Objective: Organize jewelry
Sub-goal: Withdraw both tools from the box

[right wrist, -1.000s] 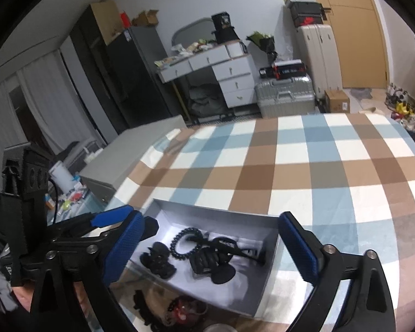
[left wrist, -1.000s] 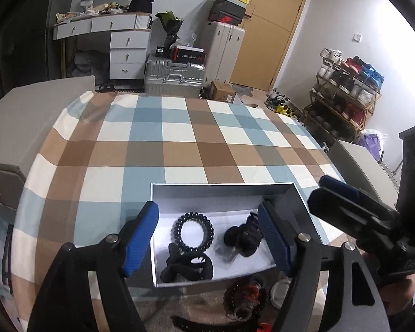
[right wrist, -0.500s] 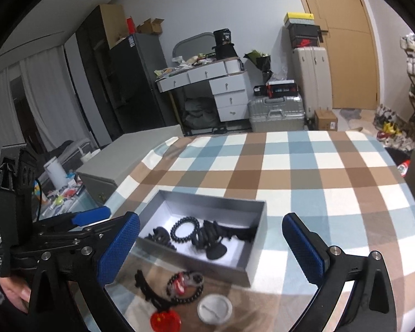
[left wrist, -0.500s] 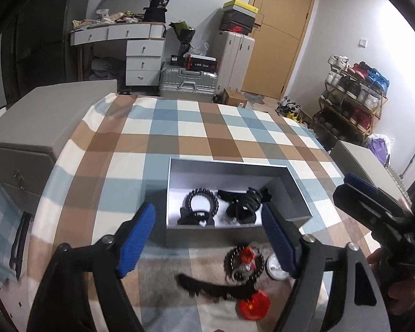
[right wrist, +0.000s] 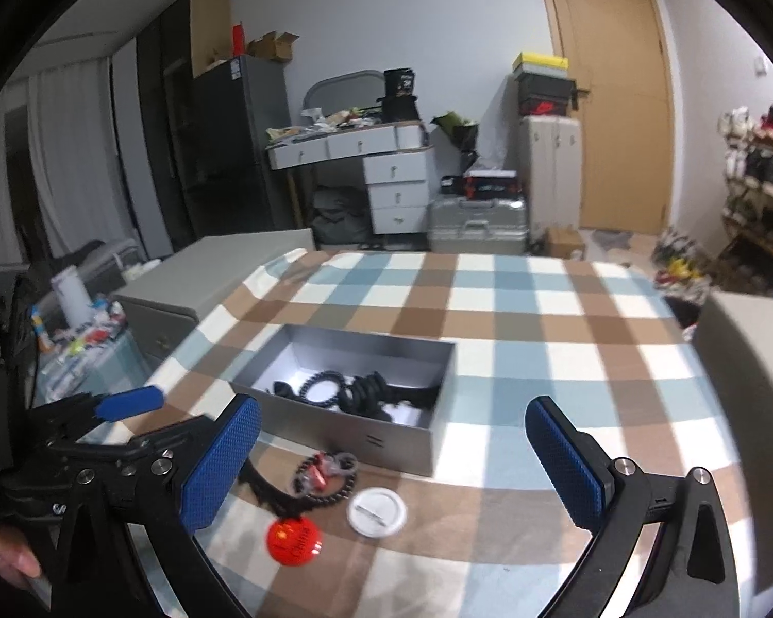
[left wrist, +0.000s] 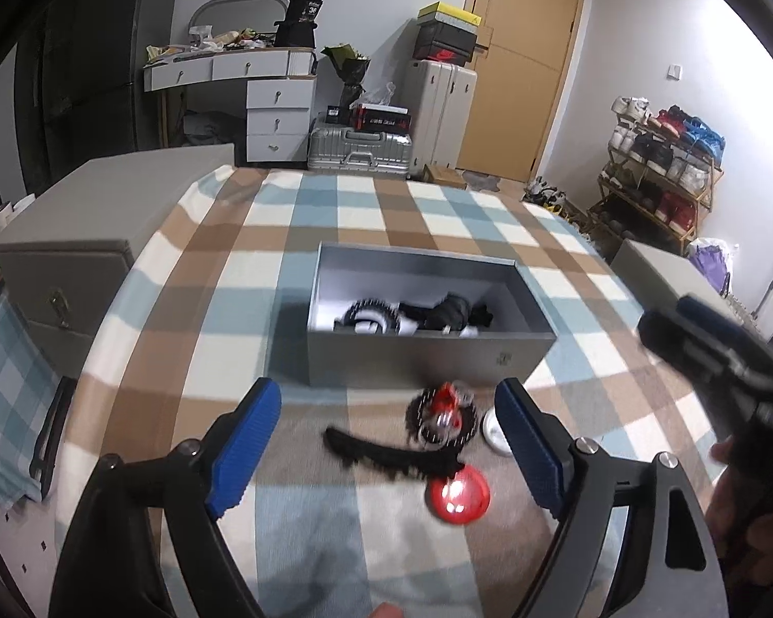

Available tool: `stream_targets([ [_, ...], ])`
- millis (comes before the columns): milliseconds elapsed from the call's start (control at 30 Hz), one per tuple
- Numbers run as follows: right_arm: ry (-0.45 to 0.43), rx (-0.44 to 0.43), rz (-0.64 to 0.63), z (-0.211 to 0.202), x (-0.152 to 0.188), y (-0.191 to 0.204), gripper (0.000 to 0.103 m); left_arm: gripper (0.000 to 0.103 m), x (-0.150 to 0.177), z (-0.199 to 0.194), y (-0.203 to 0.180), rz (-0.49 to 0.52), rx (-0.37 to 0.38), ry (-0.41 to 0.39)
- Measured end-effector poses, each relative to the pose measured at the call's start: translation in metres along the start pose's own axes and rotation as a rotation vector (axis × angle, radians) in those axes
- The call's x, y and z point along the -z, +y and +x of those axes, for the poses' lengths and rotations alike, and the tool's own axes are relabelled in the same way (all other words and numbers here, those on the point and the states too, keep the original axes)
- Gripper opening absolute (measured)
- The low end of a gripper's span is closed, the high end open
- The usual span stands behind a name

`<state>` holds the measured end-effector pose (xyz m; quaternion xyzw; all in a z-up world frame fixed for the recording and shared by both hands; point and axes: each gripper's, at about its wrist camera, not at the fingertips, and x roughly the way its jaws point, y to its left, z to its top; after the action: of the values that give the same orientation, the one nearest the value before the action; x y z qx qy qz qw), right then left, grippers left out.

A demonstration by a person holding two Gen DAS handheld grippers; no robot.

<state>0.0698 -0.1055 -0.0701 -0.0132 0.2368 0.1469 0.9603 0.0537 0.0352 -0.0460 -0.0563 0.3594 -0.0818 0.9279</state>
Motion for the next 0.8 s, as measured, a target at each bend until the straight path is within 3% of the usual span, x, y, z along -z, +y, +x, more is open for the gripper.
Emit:
stream_targets([
  [400, 0.055, 0.066, 0.041, -0.013, 0.022, -0.015, 0.103, 0.083, 0.036, 0.001, -0.008, 0.031, -0.006, 0.099],
  [800, 0.086, 0.120, 0.169, -0.019, 0.068, -0.053, 0.103, 0.083, 0.055, 0.018, -0.035, 0.126, 0.057, 0.183],
])
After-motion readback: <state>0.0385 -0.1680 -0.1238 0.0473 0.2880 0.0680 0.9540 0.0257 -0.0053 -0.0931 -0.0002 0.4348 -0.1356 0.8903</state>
